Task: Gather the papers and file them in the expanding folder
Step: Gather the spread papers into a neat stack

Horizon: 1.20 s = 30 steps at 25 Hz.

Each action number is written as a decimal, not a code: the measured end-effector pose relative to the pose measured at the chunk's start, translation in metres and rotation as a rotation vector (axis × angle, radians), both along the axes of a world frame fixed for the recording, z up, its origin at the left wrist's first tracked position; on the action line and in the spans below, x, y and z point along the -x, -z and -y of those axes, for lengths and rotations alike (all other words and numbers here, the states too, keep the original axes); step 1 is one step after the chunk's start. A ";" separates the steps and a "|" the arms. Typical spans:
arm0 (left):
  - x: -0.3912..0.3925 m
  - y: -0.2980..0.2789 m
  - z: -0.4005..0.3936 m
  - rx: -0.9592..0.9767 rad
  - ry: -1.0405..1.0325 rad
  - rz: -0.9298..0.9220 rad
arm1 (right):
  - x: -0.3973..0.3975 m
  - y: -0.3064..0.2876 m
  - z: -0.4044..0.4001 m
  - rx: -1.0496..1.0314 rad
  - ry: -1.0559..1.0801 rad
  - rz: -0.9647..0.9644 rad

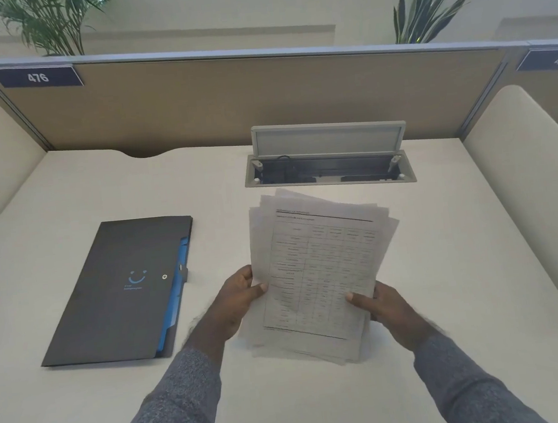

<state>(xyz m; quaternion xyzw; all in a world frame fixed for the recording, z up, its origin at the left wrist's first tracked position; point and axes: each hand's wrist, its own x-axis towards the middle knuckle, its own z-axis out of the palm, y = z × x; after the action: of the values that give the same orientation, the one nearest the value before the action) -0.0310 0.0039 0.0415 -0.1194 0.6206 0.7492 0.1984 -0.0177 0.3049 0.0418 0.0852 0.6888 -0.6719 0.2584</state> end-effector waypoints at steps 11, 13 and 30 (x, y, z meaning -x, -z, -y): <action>0.020 -0.063 -0.010 0.122 -0.010 -0.243 | 0.029 -0.053 0.019 -0.030 0.240 -0.332; 0.016 -0.065 -0.013 0.107 -0.003 -0.285 | 0.029 -0.052 0.019 -0.007 0.260 -0.302; 0.003 -0.064 -0.046 0.055 -0.307 -0.451 | 0.032 -0.048 0.029 0.089 0.331 -0.359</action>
<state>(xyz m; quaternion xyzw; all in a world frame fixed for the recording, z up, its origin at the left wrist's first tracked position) -0.0341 0.0501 0.1058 -0.0475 0.6438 0.7611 -0.0639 -0.0495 0.2759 0.0896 0.0647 0.6699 -0.7393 0.0219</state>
